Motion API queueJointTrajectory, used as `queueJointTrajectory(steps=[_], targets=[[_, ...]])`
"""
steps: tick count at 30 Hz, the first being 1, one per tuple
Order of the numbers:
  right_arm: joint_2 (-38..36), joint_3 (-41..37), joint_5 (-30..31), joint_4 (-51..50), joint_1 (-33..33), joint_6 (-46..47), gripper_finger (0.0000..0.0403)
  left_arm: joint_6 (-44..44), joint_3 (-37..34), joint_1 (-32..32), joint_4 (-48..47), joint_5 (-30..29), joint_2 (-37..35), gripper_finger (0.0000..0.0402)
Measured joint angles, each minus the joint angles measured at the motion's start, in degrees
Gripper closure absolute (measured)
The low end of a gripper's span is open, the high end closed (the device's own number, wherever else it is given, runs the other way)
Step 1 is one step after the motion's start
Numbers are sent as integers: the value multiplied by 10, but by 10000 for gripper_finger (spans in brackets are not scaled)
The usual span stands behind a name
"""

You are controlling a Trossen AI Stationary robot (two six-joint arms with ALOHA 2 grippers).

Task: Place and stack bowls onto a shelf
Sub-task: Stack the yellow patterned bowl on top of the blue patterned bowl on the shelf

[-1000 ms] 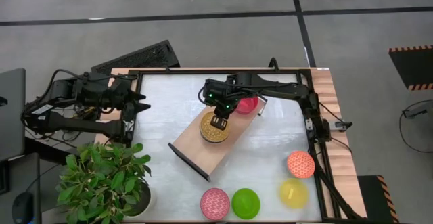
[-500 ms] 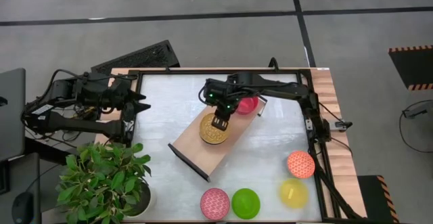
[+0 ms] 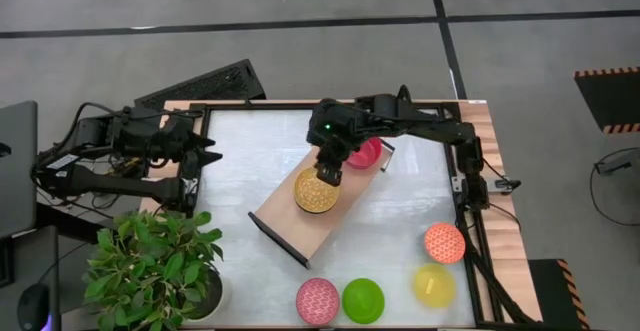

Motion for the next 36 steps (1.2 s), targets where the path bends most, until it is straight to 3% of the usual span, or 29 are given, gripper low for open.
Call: queueJointTrajectory(steps=[8, 14, 36], targets=[[33, -3, -18, 79, 14, -26, 335, 0, 0, 0, 0, -4, 0, 132], [55, -2, -23, 123, 17, -33, 365, -1, 0, 0, 0, -4, 0, 132], [68, -2, -3, 110, 23, -37, 374, 10, 0, 0, 0, -4, 0, 132]])
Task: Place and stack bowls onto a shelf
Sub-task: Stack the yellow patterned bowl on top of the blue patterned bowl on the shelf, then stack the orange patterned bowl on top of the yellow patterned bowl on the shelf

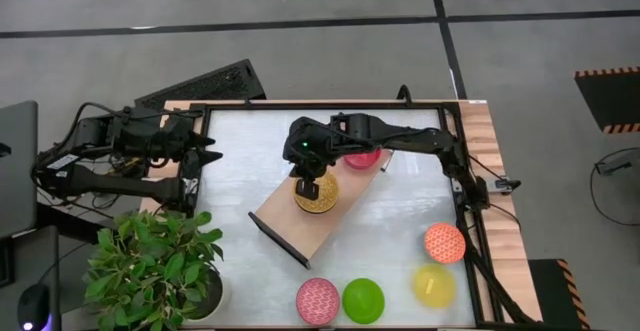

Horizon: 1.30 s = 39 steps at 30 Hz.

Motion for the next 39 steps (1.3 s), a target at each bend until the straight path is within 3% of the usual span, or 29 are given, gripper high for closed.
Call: queueJointTrajectory(steps=[10, 18, 21, 26, 29, 33, 39], targets=[[0, -49, 7, 21, 0, 1, 374, 0, 0, 0, 0, 0, 0, 132], [-3, -31, 7, 31, 0, 2, 370, 8, 0, 0, 0, 0, 0, 132], [-6, 4, 7, -6, 0, 9, 372, 8, 0, 0, 0, 0, 0, 132], [-63, -11, 28, -77, 27, 47, 376, 4, 0, 0, 0, 0, 0, 132], [-89, -12, 91, -167, 57, 102, 375, 4, 0, 0, 0, 0, 0, 132], [-114, -13, 166, -292, 104, 250, 369, 4, 0, 0, 0, 0, 0, 132], [-165, -118, 172, -288, 176, 455, 343, 5, 0, 0, 0, 0, 0, 132]])
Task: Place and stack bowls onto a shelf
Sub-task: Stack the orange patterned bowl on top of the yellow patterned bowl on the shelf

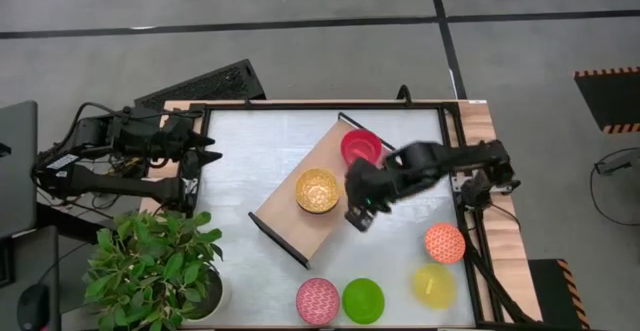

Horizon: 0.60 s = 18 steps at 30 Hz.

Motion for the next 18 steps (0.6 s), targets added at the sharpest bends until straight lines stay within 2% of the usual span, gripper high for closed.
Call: queueJointTrajectory(steps=[3, 6, 12, 18], targets=[[-34, -107, -12, 24, 34, 76, 314, 1, 0, 0, 0, 1, 0, 132], [-69, -200, -46, 1, 64, 169, 278, 1, 0, 0, 0, 6, 0, 132], [-161, -397, -93, 48, 132, 346, 209, 2, 0, 0, -1, 12, 0, 132], [-239, -553, -123, 139, 209, 501, 185, 1, 0, 0, 0, 13, 0, 132]])
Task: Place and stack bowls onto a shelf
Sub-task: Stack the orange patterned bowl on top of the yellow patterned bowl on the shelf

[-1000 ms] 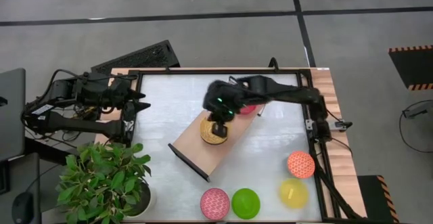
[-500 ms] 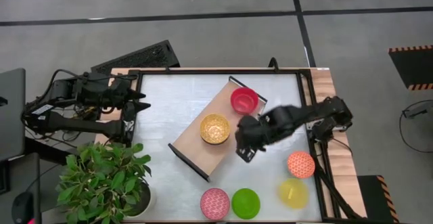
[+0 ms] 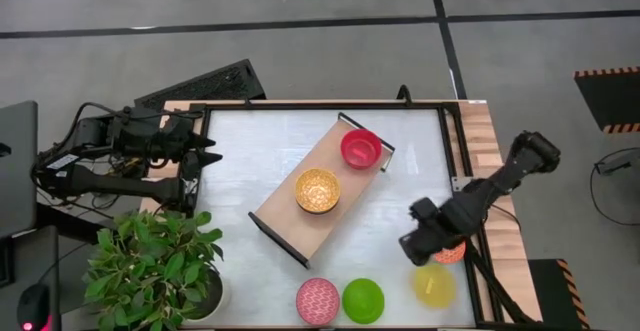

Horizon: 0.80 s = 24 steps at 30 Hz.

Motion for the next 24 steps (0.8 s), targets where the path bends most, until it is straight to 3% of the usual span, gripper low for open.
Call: queueJointTrajectory(steps=[8, 16, 19, 24], targets=[[-33, -137, -13, 157, 58, 110, 194, -7, 0, 0, 0, 0, 0, 132], [-7, -203, -25, 217, 58, 114, 202, -16, 0, 0, 1, -11, 0, 132], [2, -204, -37, 223, 49, 103, 234, -17, 0, 0, 1, -12, 0, 132], [2, -203, -37, 227, 33, 66, 347, -18, 0, 0, 1, -14, 0, 132]])
